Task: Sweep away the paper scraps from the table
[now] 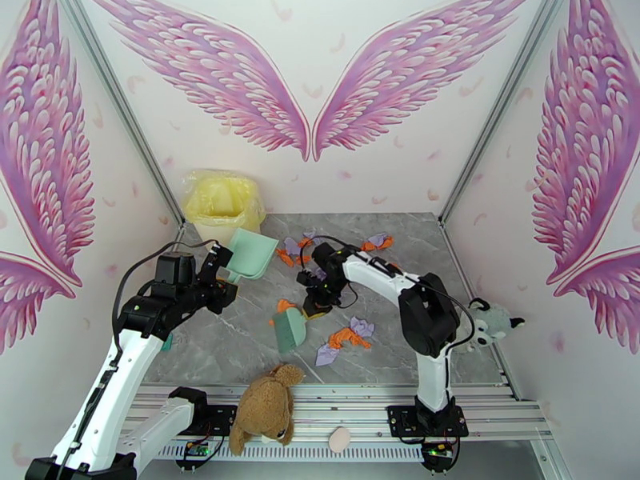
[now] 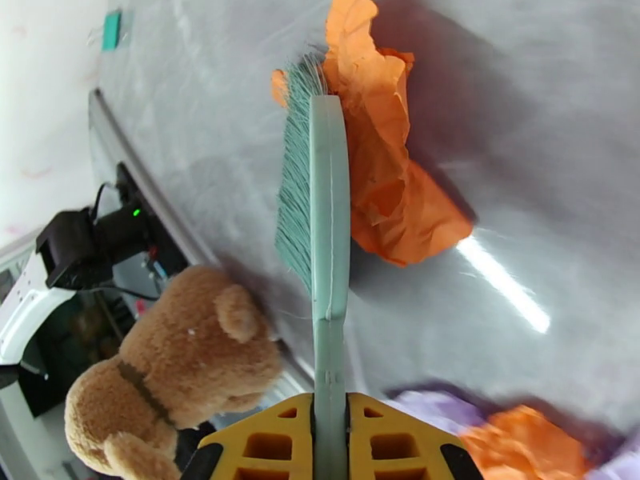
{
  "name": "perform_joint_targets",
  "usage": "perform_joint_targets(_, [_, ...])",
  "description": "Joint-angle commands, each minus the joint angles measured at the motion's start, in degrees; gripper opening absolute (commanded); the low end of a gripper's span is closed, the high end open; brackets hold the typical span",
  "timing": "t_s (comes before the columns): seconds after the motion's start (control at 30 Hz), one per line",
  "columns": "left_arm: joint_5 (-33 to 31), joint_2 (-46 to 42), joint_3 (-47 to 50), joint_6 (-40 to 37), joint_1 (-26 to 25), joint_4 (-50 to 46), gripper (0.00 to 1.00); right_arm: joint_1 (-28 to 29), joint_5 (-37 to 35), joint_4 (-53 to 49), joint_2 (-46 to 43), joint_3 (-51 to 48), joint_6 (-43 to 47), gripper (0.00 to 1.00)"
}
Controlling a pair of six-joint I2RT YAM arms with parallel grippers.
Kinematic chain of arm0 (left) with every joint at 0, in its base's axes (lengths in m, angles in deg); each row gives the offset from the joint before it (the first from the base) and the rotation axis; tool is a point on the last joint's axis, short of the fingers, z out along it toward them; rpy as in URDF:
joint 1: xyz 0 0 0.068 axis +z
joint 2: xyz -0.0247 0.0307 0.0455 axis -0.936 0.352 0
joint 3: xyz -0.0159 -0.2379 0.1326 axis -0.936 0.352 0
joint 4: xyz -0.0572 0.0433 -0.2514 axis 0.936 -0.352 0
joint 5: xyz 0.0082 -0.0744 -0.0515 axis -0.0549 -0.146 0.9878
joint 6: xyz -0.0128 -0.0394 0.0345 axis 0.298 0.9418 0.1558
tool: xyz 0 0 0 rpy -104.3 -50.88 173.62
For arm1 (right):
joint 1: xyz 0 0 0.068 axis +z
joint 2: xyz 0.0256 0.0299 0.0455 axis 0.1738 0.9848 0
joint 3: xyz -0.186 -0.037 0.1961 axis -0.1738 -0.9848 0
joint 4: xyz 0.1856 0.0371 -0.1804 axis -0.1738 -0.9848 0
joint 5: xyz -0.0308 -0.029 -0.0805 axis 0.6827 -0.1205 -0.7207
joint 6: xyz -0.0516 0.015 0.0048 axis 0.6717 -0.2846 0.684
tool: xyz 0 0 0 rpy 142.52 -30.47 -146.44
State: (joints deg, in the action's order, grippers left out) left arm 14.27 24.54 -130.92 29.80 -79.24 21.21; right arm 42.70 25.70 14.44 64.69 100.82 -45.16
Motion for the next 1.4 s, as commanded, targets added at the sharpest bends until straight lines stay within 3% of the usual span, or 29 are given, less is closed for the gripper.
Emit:
perform_joint_targets(0.0, [1.17, 0.06, -1.13, -0.32, 0.27, 0.33, 0.00, -2.30, -15.51, -4.86, -1.97, -1.61, 1.27, 0.00])
perform_joint_targets(0.1, [1.27, 0.13, -1.06, -0.35, 0.27, 0.42, 0.00, -3.49, -23.66, -6.63, -3.08, -0.89, 1.62, 0.00])
perform_joint_targets(0.17, [1.35, 0.14, -1.15, -0.41, 0.27, 0.34, 0.00, -4.25, -23.52, -6.16, -4.59, -0.88, 1.97, 0.00])
perform_joint_targets(0.53, [1.64, 0.71, -1.15, -0.64, 0.27, 0.66, 0.00, -4.22, -4.32, -8.79, -18.00, 2.60, 5.33, 0.00])
perform_joint_targets(0.63, [1.89, 0.79, -0.89, -0.43, 0.27, 1.29, 0.00, -3.00, -2.42, -11.50, -20.73, -0.32, 5.63, 0.00])
perform_joint_targets(0.97, [2.76, 2.33, -1.93, -1.17, 0.18, 1.28, 0.00, 0.95, -5.68, -10.19, -28.89, -19.86, 3.07, 0.00])
perform_joint_targets(1.37, [3.44, 3.19, -3.53, -1.00, 0.00, 0.41, 0.00, 1.32, -23.15, -3.81, -17.21, -18.77, 2.57, 0.00])
